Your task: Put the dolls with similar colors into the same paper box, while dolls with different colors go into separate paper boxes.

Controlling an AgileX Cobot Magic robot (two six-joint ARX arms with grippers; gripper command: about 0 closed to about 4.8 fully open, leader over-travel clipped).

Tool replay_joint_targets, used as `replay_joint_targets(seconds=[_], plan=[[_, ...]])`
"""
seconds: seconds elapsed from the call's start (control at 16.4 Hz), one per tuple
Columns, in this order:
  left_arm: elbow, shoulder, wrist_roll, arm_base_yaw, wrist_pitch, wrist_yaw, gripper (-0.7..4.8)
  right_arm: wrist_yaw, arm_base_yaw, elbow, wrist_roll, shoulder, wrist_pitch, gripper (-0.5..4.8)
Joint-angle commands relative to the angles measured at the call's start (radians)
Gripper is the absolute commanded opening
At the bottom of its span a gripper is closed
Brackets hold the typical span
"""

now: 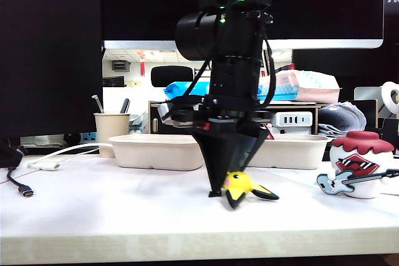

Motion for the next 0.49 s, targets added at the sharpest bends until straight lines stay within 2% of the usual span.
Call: replay_joint_targets(seconds=[0.06,0.3,0.49], plan=[[0.001,-0.014,0.004,0.029,0.01,0.002,-0.05,-0.002,0.0,0.007,0.013,-0.021,0.045,1.16],[0.001,-0.082,0.003,0.13,0.01,0.003,-0.05,-0.006,-0.004,0.05,0.031,-0.04,0.085,1.16],[0.001,-0.173,0.003,0.247,0.01,0.002,-0.05,-0.006,-0.005,0.156,0.031,-0.039,0.191,1.16]])
